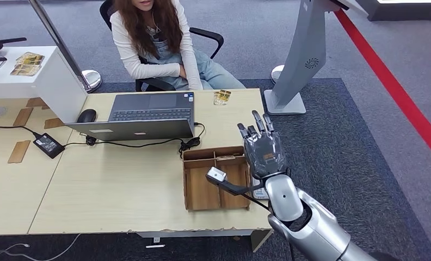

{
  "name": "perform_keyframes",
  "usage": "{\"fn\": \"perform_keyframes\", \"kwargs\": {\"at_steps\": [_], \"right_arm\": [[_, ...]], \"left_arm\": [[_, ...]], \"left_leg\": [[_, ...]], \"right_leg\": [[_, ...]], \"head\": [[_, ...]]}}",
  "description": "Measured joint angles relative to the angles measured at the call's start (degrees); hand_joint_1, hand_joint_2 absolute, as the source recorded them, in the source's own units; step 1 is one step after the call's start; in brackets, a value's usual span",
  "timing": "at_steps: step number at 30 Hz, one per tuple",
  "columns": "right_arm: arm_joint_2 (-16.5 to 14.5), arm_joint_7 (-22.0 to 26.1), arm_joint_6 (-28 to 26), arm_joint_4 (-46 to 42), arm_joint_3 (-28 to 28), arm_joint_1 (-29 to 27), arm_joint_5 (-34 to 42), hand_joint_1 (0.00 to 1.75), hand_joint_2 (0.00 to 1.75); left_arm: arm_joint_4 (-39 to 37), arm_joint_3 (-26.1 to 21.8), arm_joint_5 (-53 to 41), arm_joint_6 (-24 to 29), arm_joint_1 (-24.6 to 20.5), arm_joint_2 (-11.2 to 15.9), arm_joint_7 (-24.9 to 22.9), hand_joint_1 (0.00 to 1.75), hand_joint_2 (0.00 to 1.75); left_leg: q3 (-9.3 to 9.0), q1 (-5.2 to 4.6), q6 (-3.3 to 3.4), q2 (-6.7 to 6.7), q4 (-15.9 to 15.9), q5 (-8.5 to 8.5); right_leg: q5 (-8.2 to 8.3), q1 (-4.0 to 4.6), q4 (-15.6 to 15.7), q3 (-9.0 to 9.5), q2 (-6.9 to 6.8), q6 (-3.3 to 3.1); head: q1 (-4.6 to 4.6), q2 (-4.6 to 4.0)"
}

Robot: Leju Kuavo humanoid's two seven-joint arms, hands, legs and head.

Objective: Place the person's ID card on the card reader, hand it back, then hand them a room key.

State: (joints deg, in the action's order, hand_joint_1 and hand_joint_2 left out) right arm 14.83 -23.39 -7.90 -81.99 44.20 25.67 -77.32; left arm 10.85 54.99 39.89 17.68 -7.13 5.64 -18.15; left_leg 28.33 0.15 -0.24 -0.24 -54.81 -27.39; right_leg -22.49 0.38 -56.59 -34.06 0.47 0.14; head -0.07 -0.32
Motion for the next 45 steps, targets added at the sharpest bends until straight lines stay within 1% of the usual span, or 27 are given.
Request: {"fn": "perform_keyframes", "kwargs": {"at_steps": [14,23,32,37,45], "right_arm": [[-0.1,0.3,1.3,-0.8,-0.1,-1.3,1.7,0.0,1.75],[-1.3,1.2,1.6,-0.7,1.0,-1.4,2.3,0.0,1.75],[-3.1,1.8,2.2,1.2,2.5,-0.6,-0.3,0.0,1.75],[-3.5,1.8,3.4,2.4,3.3,0.2,-1.8,0.0,1.75],[-4.0,1.7,4.9,3.7,4.5,0.9,-2.0,0.0,1.75]], "left_arm": [[0.0,0.0,1.1,0.0,0.0,0.0,-0.1,0.0,0.0],[0.0,0.0,1.0,0.0,0.0,0.0,0.0,0.0,0.0],[0.0,0.0,1.1,-0.2,0.0,0.0,-0.3,0.0,0.0],[0.0,0.0,1.2,-0.3,0.0,0.0,-0.5,0.0,0.0],[0.0,0.0,1.2,-0.3,0.0,-0.1,-0.5,0.0,0.0]], "left_leg": [[0.01,0.0,0.0,0.0,0.0,0.0],[0.02,0.0,0.0,-0.01,0.0,0.0],[0.04,0.0,0.0,-0.01,0.0,0.0],[0.04,0.0,0.0,-0.01,0.0,0.0],[0.03,0.0,0.0,-0.01,0.0,0.0]], "right_leg": [[0.0,0.0,0.0,0.0,0.0,0.0],[0.0,0.0,0.0,0.0,0.0,0.0],[0.0,0.0,0.0,0.0,0.0,0.0],[0.0,0.0,0.0,0.0,0.0,0.0],[0.0,0.0,0.0,0.0,0.0,0.0]], "head": [[0.0,0.0],[0.0,-0.01],[0.0,0.01],[0.01,-0.01],[0.0,-0.01]]}}
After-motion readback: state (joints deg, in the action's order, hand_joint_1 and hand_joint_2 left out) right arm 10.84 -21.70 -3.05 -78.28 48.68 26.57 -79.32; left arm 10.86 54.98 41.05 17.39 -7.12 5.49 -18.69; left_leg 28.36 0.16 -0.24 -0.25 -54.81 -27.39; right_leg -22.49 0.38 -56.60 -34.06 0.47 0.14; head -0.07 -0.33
